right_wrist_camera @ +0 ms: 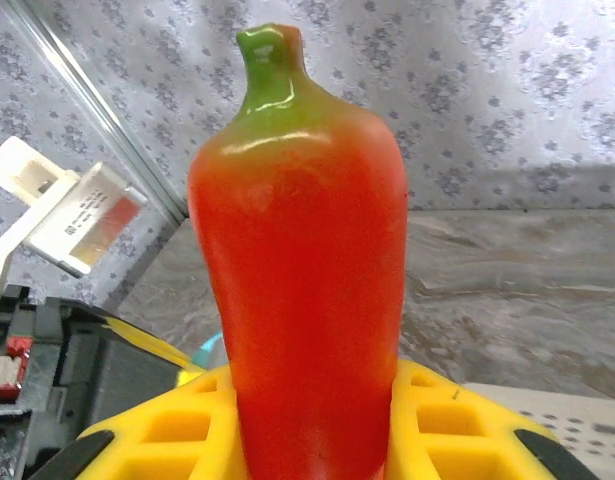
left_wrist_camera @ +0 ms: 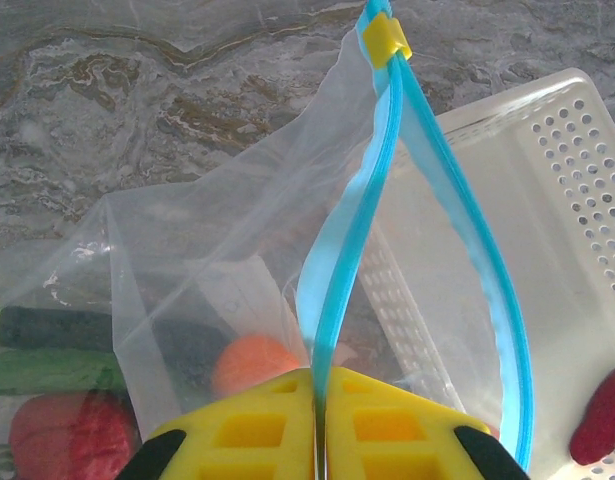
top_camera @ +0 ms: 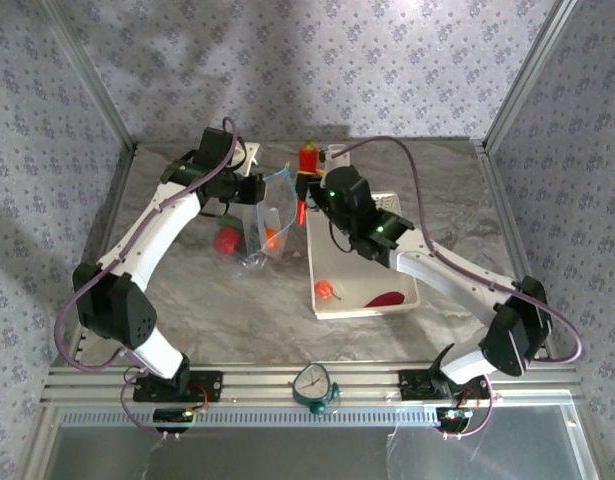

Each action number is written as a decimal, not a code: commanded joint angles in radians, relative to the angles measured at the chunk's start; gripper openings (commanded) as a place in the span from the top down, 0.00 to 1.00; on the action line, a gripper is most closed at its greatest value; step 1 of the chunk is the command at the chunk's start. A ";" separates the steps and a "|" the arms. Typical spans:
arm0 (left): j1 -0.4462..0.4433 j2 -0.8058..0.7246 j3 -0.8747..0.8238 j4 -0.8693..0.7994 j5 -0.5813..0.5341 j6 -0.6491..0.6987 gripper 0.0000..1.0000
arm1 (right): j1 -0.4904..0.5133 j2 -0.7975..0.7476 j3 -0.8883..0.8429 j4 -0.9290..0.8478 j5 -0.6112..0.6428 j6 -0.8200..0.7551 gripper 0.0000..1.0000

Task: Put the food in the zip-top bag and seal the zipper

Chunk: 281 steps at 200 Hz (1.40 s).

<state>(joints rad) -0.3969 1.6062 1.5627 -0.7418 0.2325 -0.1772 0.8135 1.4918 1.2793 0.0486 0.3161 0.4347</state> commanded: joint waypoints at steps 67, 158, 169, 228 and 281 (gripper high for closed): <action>0.004 0.000 0.054 0.015 0.039 -0.017 0.89 | 0.056 0.252 0.116 0.220 0.081 0.006 0.75; 0.030 -0.031 0.053 0.031 0.037 -0.018 0.89 | 0.093 0.222 0.038 0.018 0.078 0.090 0.66; 0.030 -0.032 0.051 0.030 0.037 -0.018 0.89 | 0.092 0.215 0.038 0.005 0.077 0.091 0.53; 0.035 -0.046 0.046 0.030 0.040 -0.012 0.89 | 0.070 0.112 0.067 -0.116 0.043 0.000 0.46; 0.039 -0.065 0.028 0.030 0.047 0.000 0.89 | -0.094 -0.022 0.244 -0.728 -0.182 -0.143 0.49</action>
<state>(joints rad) -0.3660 1.5909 1.5776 -0.7288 0.2516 -0.1841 0.8165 1.5295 1.4197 -0.2924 0.2897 0.3687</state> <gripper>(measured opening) 0.113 0.519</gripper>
